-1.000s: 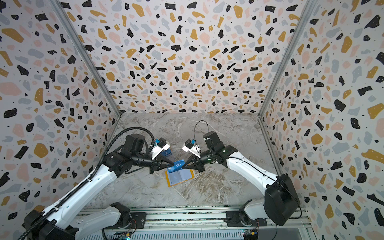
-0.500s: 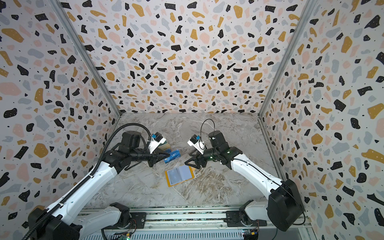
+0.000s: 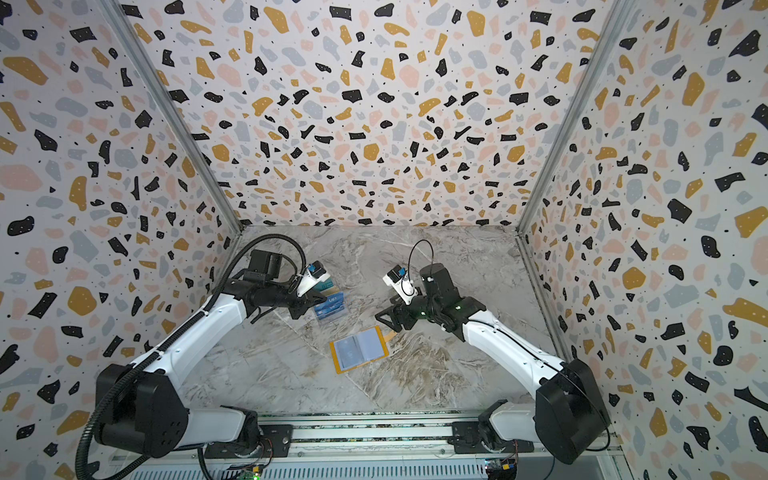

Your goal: Take the credit cards out of the card holder

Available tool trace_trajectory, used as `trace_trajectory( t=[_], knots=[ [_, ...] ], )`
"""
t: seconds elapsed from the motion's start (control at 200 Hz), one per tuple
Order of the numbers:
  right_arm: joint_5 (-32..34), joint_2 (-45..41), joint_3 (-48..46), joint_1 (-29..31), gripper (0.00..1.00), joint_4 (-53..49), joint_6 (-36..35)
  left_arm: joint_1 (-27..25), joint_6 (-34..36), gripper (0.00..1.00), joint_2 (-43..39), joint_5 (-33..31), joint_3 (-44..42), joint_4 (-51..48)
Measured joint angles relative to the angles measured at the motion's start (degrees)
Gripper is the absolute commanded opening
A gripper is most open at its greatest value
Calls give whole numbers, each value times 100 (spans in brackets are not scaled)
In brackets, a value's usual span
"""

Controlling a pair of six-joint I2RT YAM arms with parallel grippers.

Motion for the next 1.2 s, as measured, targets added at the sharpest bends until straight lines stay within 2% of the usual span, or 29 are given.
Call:
trace_trajectory(
  t=[0.245, 0.461, 1.196],
  knots=[
    [98, 2, -66, -42, 78, 240, 138, 413, 293, 0, 481, 468, -232, 595],
    [96, 72, -72, -50, 78, 385, 179, 507, 310, 0, 922, 682, -374, 914],
    [94, 92, -192, -55, 78, 501, 232, 531, 129, 0, 1294, 656, -588, 1725]
  ],
)
